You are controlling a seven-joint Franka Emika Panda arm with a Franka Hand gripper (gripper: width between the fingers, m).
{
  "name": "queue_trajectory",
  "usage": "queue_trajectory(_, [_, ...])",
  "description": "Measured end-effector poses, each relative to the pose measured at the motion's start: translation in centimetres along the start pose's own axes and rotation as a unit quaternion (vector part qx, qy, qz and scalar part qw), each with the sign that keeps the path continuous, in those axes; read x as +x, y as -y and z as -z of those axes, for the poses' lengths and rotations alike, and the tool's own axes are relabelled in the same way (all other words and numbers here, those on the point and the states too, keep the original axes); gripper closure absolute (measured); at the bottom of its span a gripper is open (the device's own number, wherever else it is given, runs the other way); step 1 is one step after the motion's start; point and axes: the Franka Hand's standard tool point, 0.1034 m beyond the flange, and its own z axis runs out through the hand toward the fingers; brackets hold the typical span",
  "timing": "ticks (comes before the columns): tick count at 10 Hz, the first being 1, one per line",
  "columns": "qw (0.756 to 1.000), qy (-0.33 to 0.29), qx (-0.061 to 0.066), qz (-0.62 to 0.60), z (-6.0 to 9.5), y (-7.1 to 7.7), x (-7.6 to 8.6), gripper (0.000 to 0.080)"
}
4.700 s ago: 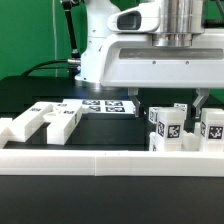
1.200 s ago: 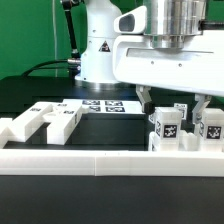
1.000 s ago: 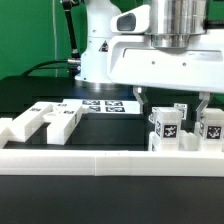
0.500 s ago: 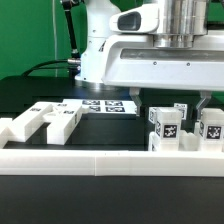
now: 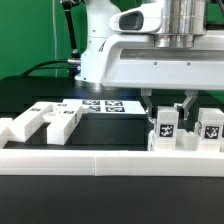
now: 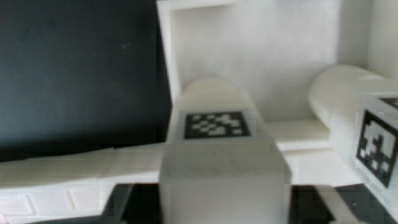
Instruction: Assemble chair
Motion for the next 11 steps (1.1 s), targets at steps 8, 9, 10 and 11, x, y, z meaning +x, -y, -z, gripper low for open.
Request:
queue_trajectory(8, [0.990, 0.028, -0.012, -0.139, 0.1, -1.0, -1.0, 0.0507])
queue_trajectory(9, [0.990, 0.028, -0.012, -0.140, 0.1, -1.0, -1.0, 0.0507])
queue_trajectory(10, [0.990, 0.027, -0.012, -0.140, 0.1, -1.0, -1.0, 0.0411])
queue_trajectory(11, [0.990, 0.025, -0.010, -0.139, 0.4, -0.9, -0.9, 0.0238])
